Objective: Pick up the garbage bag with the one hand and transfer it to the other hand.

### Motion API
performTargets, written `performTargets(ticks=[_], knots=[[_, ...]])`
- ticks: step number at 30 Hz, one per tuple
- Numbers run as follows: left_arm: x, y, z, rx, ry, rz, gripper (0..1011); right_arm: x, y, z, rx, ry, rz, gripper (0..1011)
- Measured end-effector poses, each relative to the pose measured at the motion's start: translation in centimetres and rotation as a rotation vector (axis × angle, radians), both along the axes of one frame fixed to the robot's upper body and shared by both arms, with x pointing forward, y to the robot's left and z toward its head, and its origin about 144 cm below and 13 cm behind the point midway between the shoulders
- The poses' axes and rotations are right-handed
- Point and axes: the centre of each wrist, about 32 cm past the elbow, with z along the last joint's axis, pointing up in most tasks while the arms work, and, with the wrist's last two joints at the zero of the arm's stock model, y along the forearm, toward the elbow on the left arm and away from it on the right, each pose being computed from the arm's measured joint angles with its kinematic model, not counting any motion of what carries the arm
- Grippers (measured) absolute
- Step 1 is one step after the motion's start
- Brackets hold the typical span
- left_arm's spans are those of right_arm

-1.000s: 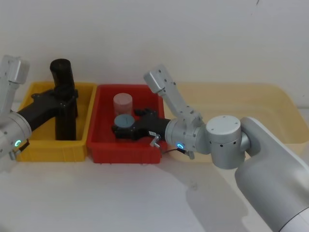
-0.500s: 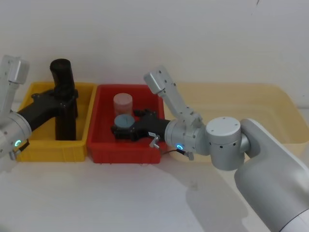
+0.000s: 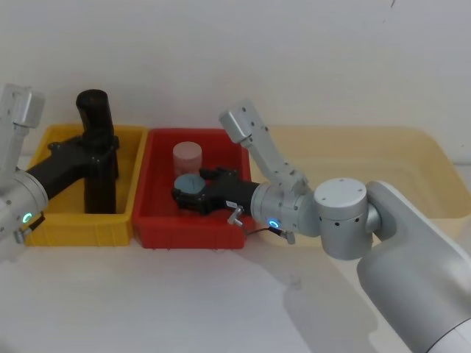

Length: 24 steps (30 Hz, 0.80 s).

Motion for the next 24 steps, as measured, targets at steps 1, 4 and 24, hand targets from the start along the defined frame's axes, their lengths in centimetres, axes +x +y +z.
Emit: performTargets(ticks=[1, 4, 24], knots=[[0.00, 0.00, 0.00, 0.000, 0.000, 0.000, 351, 0.00, 0.00, 0.00, 0.000, 0.000, 0.000, 753], [0.00, 0.00, 0.00, 0.000, 0.000, 0.000, 351, 0.00, 0.00, -0.01, 0.001, 0.000, 0.000, 697], [-0.04, -0.07, 0.11, 0.004, -0.005, -0.001, 351, -0.18, 0.01, 0.01, 0.006, -0.003, 0.002, 647]])
